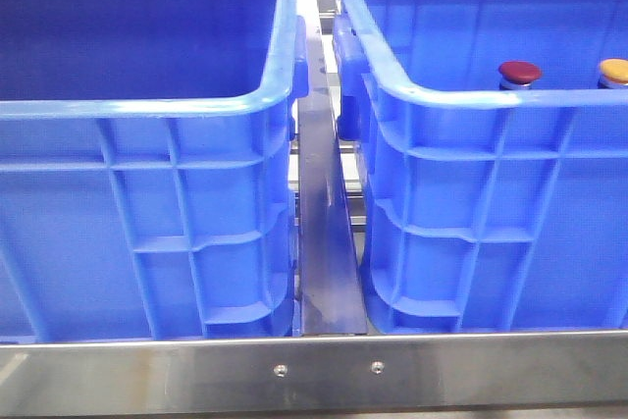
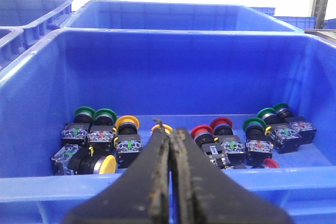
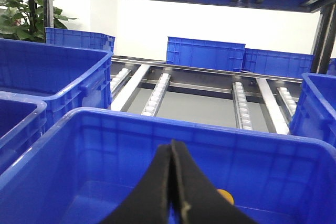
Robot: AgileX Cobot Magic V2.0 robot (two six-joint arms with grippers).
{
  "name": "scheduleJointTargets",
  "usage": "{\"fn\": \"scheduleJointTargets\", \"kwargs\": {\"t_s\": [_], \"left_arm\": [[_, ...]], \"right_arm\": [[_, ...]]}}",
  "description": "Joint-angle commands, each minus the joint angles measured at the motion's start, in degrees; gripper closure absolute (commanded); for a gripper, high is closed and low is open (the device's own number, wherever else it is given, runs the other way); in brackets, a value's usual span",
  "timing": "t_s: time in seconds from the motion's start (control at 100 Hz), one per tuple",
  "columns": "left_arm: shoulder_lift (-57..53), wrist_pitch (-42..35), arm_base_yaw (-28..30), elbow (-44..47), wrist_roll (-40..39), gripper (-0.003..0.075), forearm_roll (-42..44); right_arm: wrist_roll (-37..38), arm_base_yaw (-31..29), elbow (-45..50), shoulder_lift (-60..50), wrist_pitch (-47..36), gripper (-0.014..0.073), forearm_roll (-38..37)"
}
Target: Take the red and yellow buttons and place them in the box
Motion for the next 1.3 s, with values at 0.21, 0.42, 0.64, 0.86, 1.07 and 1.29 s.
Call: {"fn": "scheduleJointTargets", "kwargs": {"t_s": [0.21,0.42,0.64,0.86,1.07,1.29], "left_arm": [[-1.65,-4.71,-0.18,2.53,-0.47,0.0739,0.04],[-1.65,-4.71,-0.18,2.53,-0.47,0.0739,0.04],[-1.65,-4.71,-0.18,2.53,-0.47,0.0739,0.04],[-1.65,-4.71,-0.18,2.53,-0.47,0.0739,0.04],[-1.65,-4.71,-0.18,2.53,-0.47,0.0739,0.04],[-1.65,-4.71,-0.18,2.53,-0.47,0.0739,0.04]], "right_arm": [[0.06,-0.05,-1.57,0.15,1.77,0.0698,5.11],[0.06,-0.05,-1.57,0.15,1.77,0.0698,5.11],[0.06,-0.05,-1.45,0.15,1.78,0.0698,5.11],[0.06,-0.05,-1.45,0.15,1.44,0.0698,5.11],[5.02,-0.05,-1.45,-0.17,1.2,0.0698,3.15],[37.17,-0.05,-1.45,-3.7,2.6,0.0698,-31.62]]}}
